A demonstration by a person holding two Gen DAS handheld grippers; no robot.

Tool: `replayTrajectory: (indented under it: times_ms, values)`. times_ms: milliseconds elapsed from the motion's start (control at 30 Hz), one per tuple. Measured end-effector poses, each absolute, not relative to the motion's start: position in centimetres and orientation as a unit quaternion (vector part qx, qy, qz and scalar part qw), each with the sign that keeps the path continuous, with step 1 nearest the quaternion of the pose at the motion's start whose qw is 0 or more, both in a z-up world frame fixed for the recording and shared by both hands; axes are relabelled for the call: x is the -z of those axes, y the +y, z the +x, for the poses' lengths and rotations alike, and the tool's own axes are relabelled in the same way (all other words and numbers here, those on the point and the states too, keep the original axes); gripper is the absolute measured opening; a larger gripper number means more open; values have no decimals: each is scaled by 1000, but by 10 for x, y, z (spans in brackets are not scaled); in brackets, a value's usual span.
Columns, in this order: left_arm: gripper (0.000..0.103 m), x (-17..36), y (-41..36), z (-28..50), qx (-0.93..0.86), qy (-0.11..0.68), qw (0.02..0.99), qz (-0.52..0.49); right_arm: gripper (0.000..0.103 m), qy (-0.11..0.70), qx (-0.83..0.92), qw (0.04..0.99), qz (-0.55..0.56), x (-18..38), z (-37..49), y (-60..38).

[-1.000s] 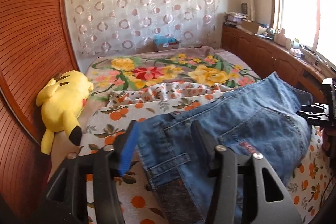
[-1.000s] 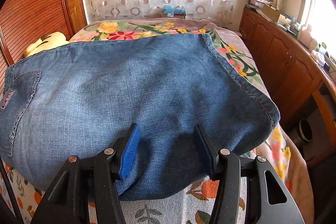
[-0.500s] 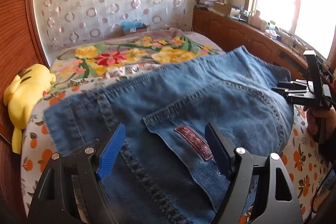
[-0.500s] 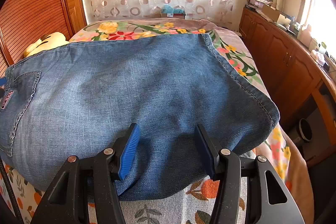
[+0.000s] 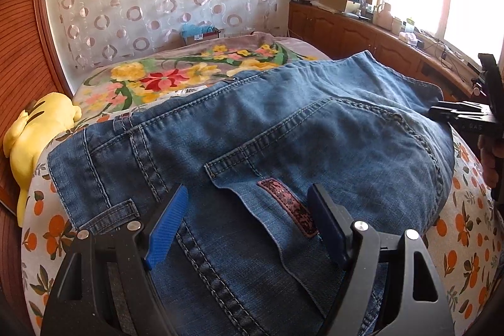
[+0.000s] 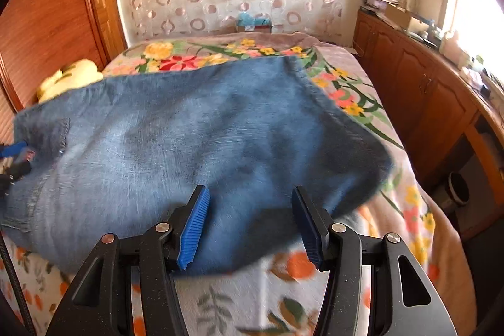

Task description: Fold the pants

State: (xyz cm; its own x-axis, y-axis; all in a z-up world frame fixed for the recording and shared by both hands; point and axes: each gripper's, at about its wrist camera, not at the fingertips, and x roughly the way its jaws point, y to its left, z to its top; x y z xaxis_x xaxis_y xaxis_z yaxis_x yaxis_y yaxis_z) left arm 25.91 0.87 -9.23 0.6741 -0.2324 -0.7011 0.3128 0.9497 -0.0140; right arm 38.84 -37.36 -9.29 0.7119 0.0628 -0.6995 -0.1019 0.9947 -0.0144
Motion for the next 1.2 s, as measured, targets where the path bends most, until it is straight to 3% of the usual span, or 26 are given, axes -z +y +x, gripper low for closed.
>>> replayTrajectory:
  times_ms: [567,633,767,900,1200]
  values:
    - [79,86,20,250,143,348,926,36,56,412,7,906,100,94,402,-436]
    - [79,85,22,250,142,348,926,33,48,417,5,901,119,95,410,-443]
    - [79,83,23,250,148,345,926,31,12,404,3,907,122,81,420,-447]
    - [79,70,33,246,142,345,927,28,6,372,-26,921,110,56,414,-429]
    - [79,20,84,207,96,295,951,12,5,322,-161,931,64,10,401,-310]
